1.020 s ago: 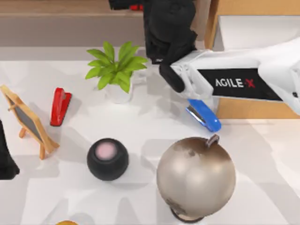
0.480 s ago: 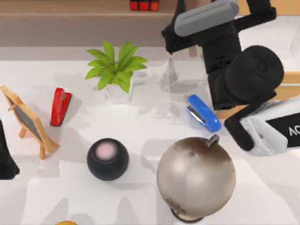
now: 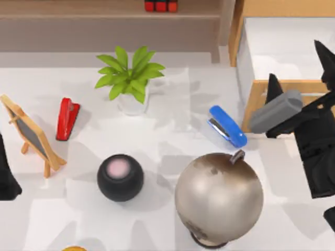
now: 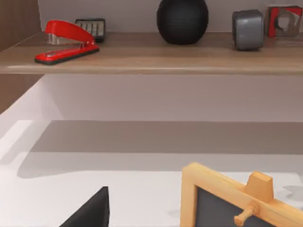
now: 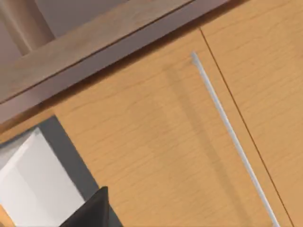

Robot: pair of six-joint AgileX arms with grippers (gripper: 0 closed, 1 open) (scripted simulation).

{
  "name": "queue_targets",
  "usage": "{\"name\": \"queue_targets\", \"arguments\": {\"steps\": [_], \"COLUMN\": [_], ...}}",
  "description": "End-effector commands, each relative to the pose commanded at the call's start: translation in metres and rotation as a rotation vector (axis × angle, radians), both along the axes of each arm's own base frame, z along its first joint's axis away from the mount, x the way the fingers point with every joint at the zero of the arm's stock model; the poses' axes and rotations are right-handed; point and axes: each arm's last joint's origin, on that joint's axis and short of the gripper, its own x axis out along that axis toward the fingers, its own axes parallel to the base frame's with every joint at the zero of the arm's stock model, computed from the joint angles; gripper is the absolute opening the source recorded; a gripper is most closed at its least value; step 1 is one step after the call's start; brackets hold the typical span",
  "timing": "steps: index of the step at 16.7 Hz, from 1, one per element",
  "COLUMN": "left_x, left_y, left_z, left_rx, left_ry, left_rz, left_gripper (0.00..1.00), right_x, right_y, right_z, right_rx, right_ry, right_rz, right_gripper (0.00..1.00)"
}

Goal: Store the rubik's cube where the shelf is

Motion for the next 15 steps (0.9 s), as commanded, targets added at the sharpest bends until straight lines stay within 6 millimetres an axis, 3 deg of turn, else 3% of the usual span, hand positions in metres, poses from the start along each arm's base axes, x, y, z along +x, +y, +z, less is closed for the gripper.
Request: {"name": "queue_targets", "arguments": {"steps": [3,7,15], "left_x": [0.000,0.000,0.000], "left_y": [0.000,0.000,0.000], "left_z": [0.000,0.000,0.000], "left_rx": [0.000,0.000,0.000], "left_ry": [0.000,0.000,0.000], "left_rz": [0.000,0.000,0.000], "left_gripper": [1.00,1.00,1.00], "right_x": [-0.011,-0.011,-0.007], "right_y": [-0.027,-0.051,-0.053], "right_z": [-0.025,-0.050,-0.054], "right_rx": [-0.229,-0.435,-0.463], "right_ry": [0.086,0.198,0.220], "right_rz": [-0.086,-0.176,-0.189], "right_gripper": [1.00,1.00,1.00]}}
